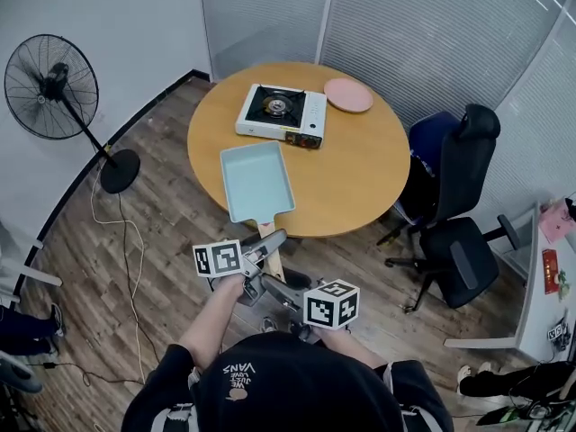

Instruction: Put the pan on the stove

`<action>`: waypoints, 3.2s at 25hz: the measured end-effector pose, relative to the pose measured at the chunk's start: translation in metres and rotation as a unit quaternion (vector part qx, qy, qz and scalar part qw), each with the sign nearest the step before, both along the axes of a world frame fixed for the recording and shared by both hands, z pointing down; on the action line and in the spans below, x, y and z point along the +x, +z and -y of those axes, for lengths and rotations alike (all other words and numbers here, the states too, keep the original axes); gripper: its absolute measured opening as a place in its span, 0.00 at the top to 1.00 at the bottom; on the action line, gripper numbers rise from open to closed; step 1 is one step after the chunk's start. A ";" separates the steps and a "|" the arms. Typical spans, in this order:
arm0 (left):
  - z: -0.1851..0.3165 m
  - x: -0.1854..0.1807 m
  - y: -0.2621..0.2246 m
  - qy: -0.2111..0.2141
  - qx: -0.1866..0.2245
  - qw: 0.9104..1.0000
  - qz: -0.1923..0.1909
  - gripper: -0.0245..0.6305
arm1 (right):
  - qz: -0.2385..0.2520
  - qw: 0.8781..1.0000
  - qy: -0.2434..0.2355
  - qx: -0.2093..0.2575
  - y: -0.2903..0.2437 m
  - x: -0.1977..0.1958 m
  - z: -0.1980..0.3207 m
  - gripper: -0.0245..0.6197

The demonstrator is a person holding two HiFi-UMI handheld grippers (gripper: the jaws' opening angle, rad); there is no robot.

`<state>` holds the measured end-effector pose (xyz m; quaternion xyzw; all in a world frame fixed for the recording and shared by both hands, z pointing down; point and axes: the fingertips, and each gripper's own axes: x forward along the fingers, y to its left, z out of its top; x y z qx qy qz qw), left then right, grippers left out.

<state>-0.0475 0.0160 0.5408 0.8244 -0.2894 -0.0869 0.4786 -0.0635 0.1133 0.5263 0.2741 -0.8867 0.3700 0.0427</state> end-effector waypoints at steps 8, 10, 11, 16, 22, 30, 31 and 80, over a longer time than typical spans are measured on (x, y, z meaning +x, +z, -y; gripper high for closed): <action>0.035 -0.006 0.010 -0.010 -0.008 1.000 -0.003 0.56 | 0.004 1.000 -0.001 -0.010 0.006 -0.004 0.035 0.68; 0.049 -0.008 0.011 -0.016 -0.010 1.000 -0.004 0.56 | 0.004 1.000 -0.007 -0.012 0.006 -0.005 0.049 0.68; 0.056 -0.008 0.010 -0.019 -0.010 1.000 -0.005 0.56 | 0.002 1.000 -0.011 -0.012 0.006 -0.004 0.056 0.68; 0.098 -0.001 0.007 -0.031 -0.010 0.999 -0.003 0.56 | 0.006 1.000 -0.020 -0.011 0.002 0.005 0.098 0.68; 0.151 0.011 0.004 -0.046 -0.007 0.999 -0.003 0.56 | 0.008 0.999 -0.037 -0.009 0.002 0.020 0.150 0.68; 0.203 0.032 0.000 -0.066 -0.006 0.998 -0.008 0.56 | -0.003 0.998 -0.062 -0.004 -0.003 0.045 0.202 0.68; 0.208 0.034 0.001 -0.069 -0.006 0.998 -0.009 0.56 | -0.005 0.998 -0.064 -0.004 -0.003 0.048 0.207 0.68; 0.392 -0.008 0.067 0.181 -0.045 0.982 0.040 0.56 | 0.002 0.984 0.171 -0.044 0.057 -0.039 0.405 0.68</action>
